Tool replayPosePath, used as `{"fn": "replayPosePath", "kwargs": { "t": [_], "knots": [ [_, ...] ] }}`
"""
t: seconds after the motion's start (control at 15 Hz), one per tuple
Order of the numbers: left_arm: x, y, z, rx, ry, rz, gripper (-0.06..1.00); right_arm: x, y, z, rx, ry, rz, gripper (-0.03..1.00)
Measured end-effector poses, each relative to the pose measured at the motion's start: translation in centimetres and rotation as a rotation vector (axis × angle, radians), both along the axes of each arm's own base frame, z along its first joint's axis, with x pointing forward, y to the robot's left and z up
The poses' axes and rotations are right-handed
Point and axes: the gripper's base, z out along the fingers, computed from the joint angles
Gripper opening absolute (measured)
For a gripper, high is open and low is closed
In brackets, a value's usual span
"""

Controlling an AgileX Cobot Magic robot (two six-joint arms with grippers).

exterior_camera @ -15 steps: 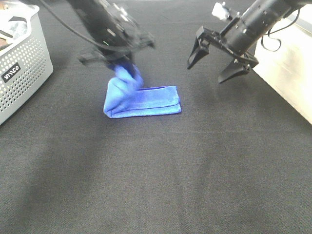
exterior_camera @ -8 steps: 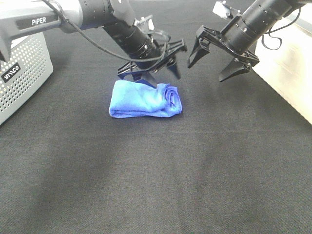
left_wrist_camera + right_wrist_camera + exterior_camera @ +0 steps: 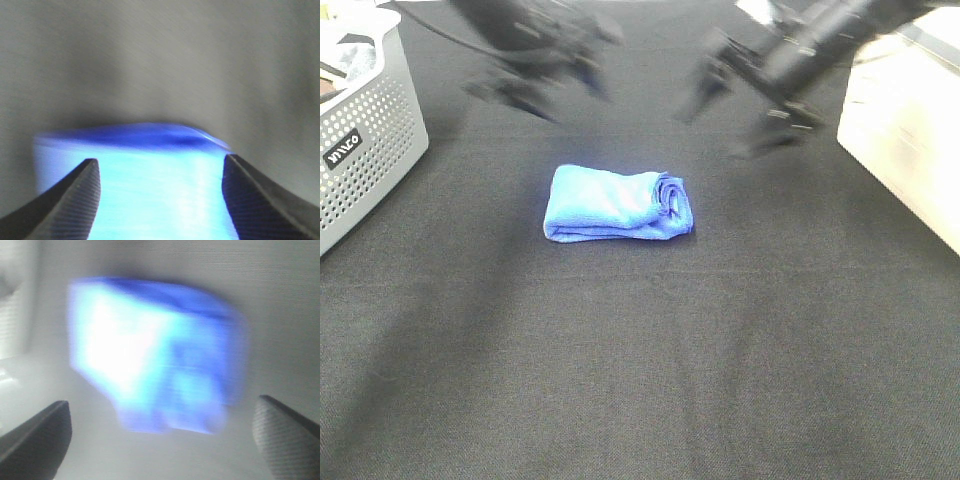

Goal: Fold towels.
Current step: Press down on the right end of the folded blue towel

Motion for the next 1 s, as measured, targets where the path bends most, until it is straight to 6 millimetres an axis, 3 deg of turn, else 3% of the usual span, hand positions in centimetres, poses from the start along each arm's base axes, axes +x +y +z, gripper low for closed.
{"fn": "replayPosePath", "kwargs": {
  "t": [0.13, 0.27, 0.4, 0.67, 0.8, 1.0],
  "knots": [
    [0.3, 2.4, 0.2, 0.058, 0.021, 0.009, 0.66, -0.9, 4.0, 0.2, 0.082, -0.009, 0.06, 0.92],
    [0.4, 4.2, 0.1, 0.085, 0.055, 0.021, 0.66, -1.6, 7.4, -1.0, 0.17, -0.006, 0.109, 0.92],
    [0.4, 4.6, 0.0, 0.105, 0.068, 0.017, 0.66, -1.8, 9.4, -2.3, 0.262, 0.007, 0.129, 0.92],
    [0.3, 4.5, 0.0, 0.097, 0.07, 0.013, 0.66, -1.3, 9.0, -6.2, 0.268, 0.063, 0.124, 0.92],
    [0.3, 4.5, 0.0, 0.09, 0.072, 0.013, 0.66, -0.6, 7.3, -7.9, 0.247, 0.087, 0.098, 0.92],
    [0.3, 4.5, 0.0, 0.089, 0.072, 0.013, 0.66, 0.3, 4.8, -8.4, 0.211, 0.082, 0.07, 0.92]
  ]
}}
